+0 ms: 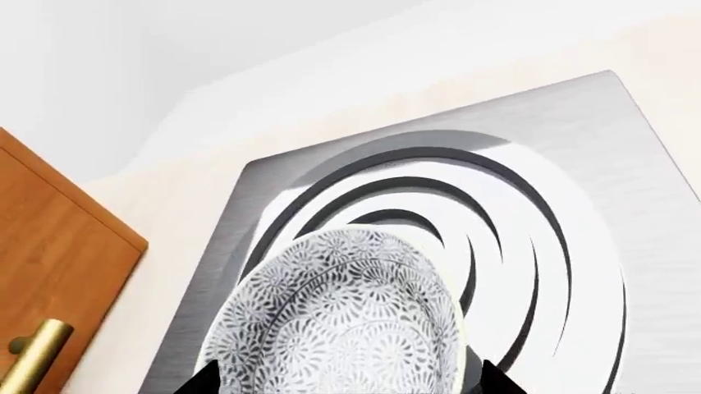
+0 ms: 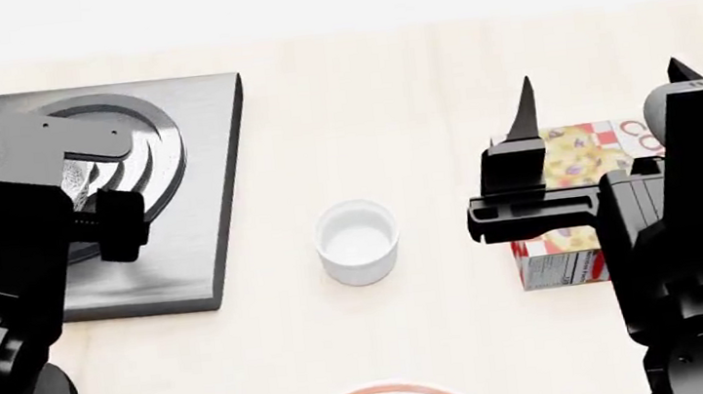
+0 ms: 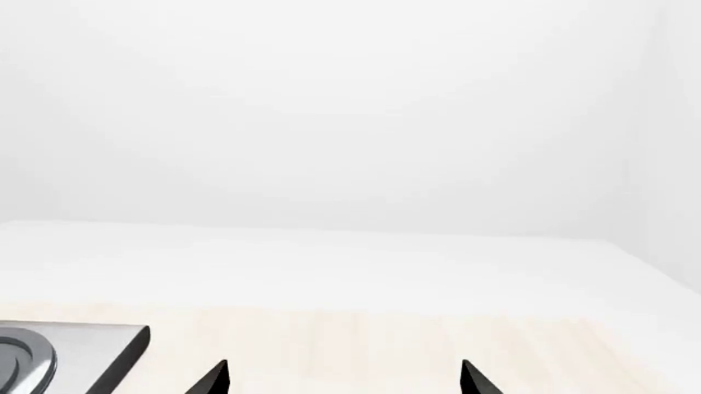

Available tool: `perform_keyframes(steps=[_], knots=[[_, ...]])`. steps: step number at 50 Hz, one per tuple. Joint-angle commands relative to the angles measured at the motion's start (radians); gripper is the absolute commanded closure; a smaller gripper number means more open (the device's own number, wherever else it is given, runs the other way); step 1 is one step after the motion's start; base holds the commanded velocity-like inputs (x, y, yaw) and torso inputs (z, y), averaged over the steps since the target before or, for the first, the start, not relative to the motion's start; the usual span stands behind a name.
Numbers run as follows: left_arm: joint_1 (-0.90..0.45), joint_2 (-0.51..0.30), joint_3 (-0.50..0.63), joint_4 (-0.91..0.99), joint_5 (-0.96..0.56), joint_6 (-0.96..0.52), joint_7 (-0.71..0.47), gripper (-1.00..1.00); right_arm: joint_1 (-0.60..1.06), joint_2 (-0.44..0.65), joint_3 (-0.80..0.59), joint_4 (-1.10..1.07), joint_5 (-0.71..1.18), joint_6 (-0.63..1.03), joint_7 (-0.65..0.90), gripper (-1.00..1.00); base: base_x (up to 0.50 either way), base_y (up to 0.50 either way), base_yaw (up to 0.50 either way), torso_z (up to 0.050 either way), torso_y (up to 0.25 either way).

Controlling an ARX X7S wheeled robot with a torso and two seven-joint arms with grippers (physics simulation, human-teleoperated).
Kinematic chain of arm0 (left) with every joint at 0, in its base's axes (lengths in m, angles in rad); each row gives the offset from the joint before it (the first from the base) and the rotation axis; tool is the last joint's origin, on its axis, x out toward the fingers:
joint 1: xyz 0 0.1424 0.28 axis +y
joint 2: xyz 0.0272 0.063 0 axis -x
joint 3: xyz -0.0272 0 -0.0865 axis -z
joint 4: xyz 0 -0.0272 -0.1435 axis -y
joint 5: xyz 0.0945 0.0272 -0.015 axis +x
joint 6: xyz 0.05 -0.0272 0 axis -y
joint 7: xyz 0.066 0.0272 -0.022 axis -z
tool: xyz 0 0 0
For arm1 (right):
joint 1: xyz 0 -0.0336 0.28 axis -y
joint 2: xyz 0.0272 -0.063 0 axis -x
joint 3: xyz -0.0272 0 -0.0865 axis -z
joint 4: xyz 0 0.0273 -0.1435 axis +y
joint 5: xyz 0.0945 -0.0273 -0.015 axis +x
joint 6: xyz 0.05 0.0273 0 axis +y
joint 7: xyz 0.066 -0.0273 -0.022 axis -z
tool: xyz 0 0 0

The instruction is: Pick the akita bowl on the stove and place it on the plate.

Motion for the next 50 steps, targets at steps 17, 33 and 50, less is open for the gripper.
perform_keyframes(steps=[17, 33, 50], knots=[[-0.006, 0.020, -0.006, -0.031, -0.002, 0.029, 0.060, -1.00, -0.003, -0.013, 0.019, 0.004, -0.015, -0.005, -0.010, -1.00, 0.00, 0.00, 0.00, 0.000, 0.000], [-0.003, 0.018, 0.001, -0.035, -0.003, 0.032, 0.065, -1.00, -0.003, -0.010, 0.016, 0.007, -0.010, -0.008, -0.005, -1.00, 0.00, 0.00, 0.00, 0.000, 0.000], [0.002, 0.012, -0.001, -0.015, -0.016, 0.007, 0.062, -1.00, 0.001, -0.007, 0.017, -0.001, 0.000, 0.002, 0.004, -1.00, 0.00, 0.00, 0.00, 0.000, 0.000]])
